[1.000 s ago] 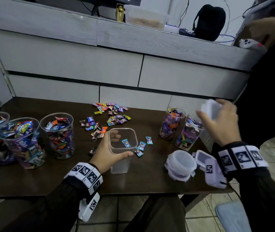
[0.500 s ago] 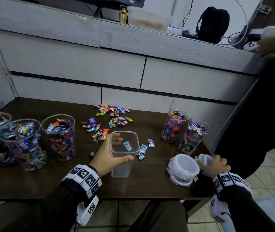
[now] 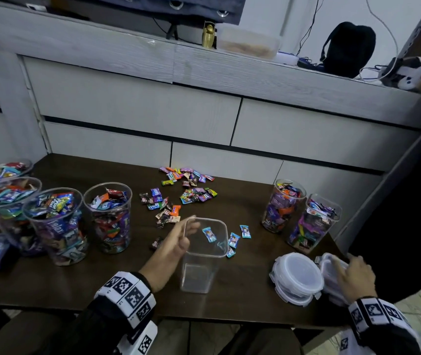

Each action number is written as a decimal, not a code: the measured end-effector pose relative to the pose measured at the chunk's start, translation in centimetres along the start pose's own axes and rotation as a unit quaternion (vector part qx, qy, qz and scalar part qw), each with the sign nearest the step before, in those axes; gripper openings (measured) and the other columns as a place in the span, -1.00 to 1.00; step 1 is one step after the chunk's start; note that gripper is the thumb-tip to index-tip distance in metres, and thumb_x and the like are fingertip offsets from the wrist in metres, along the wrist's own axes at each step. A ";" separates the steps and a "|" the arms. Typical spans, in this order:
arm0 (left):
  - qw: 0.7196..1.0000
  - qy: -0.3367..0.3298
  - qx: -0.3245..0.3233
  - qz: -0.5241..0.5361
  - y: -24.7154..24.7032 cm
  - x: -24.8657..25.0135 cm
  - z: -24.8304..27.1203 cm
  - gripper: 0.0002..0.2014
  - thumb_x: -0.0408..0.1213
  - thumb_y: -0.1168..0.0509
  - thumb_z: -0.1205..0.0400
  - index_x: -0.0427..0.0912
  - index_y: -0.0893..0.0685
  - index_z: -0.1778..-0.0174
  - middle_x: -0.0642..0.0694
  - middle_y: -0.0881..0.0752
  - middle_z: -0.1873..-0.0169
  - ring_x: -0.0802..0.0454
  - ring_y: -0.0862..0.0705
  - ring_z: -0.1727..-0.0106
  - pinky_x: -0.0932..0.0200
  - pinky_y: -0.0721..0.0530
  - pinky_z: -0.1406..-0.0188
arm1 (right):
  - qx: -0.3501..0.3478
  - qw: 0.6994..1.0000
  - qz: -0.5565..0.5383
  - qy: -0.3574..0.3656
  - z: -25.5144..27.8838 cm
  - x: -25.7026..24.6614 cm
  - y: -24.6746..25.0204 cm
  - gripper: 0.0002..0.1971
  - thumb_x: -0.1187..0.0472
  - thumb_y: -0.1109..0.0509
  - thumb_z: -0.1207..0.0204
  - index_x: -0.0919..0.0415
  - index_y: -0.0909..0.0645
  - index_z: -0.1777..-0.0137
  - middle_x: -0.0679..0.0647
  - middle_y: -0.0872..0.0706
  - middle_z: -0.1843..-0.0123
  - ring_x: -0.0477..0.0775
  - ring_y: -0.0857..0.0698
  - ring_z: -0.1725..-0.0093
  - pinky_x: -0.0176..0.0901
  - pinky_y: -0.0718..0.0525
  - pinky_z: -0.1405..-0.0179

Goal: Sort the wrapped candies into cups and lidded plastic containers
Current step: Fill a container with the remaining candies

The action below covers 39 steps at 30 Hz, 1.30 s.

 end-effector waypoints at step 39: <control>0.744 0.372 0.010 -0.555 11.7 -15.0 -16.9 0.41 0.61 -0.28 -0.24 -0.08 0.49 -0.64 -0.34 0.50 -0.60 -0.36 0.42 -0.65 -0.39 0.22 -0.60 | -0.277 0.894 0.181 0.302 -3.4 -33.9 -23.6 0.23 -0.59 -0.24 -0.22 -0.02 0.39 -0.65 0.03 0.37 -0.69 0.28 0.28 -0.66 0.33 0.09 -0.60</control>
Point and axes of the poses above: each hand's wrist, its own z-axis away from the middle knuckle, its own y-axis out of the back of the hand, x = y × z, the point moved 9 cm from there along -z, towards the middle knuckle
